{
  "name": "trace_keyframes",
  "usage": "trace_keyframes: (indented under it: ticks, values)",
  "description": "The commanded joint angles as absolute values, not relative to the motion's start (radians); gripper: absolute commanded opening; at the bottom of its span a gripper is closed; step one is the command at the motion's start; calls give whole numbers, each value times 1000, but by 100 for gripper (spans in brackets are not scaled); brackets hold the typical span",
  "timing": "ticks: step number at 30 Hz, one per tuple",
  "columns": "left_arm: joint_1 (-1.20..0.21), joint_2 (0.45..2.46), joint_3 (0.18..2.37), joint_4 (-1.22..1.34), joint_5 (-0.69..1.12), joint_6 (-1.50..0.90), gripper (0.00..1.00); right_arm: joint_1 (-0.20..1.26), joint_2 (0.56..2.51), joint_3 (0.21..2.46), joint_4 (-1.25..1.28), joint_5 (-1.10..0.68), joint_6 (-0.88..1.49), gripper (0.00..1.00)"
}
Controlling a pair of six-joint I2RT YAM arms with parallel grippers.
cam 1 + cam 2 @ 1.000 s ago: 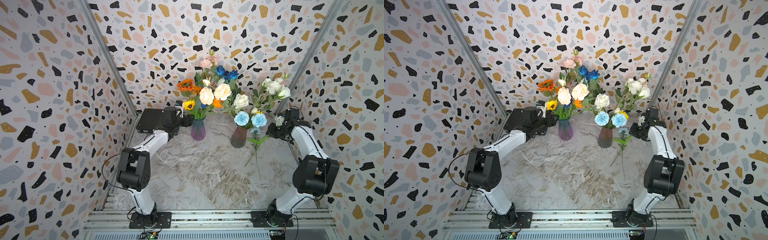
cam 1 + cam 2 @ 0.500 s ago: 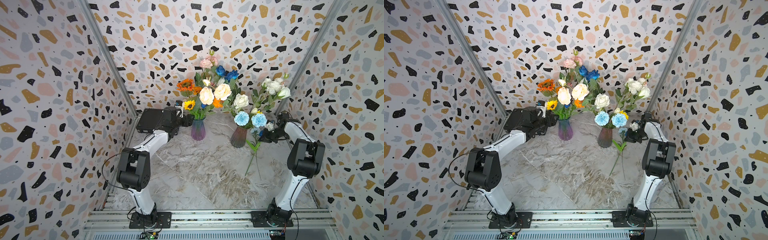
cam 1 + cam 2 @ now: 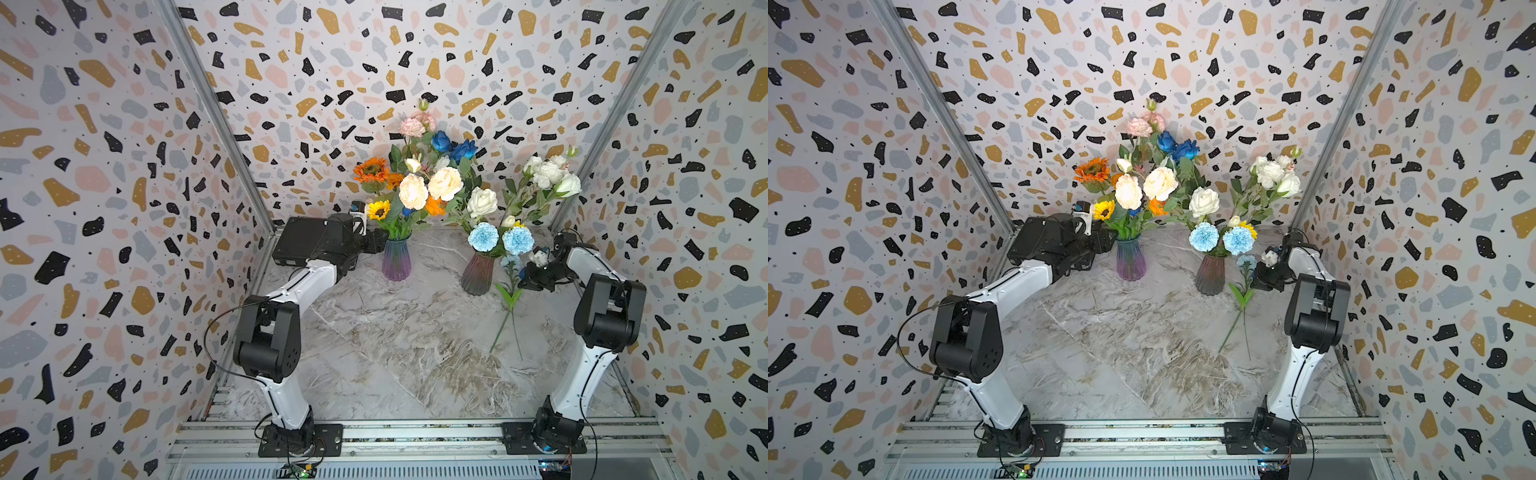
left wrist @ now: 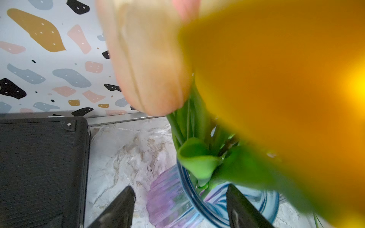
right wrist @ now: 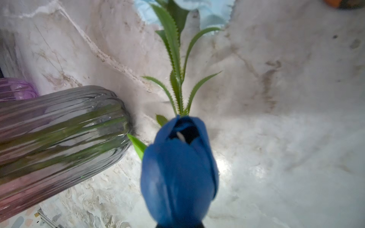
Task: Pick out blue flowers from the vase
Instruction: Place the flower at the center of the board, then move the vase to the center of the board.
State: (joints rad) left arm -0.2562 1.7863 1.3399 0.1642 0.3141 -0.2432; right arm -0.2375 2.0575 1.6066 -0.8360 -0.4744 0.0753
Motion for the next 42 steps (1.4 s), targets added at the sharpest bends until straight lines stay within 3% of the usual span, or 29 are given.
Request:
trace_keyframes:
  ticks: [1,8,12,17,23,28,33,38,42]
  values:
    - [-252,1790,1368,189,316,-234,72,-244,2064,1653,-836,-465,78,17]
    - [-251,1790,1371,188,315,-240,72,-244,2050,1657,-803,-507,94,36]
    - [-251,1790,1371,184,314,-240,72,-244,1987,1628,-769,-536,107,54]
    - [-252,1786,1374,176,316,-235,73,-244,1849,1548,-721,-520,139,64]
    - [-252,1788,1389,170,328,-229,76,-238,1612,1354,-629,-447,206,65]
    - [-253,1800,1400,166,335,-229,76,-150,1434,1204,-633,-372,188,65]
    - [-254,1798,1380,179,331,-236,76,33,1259,1053,-575,-320,243,64]
    - [-266,1800,1373,195,339,-249,76,231,1056,844,-370,-382,257,64]
    - [-283,1820,1396,197,354,-251,76,415,1027,799,-302,-340,236,63]
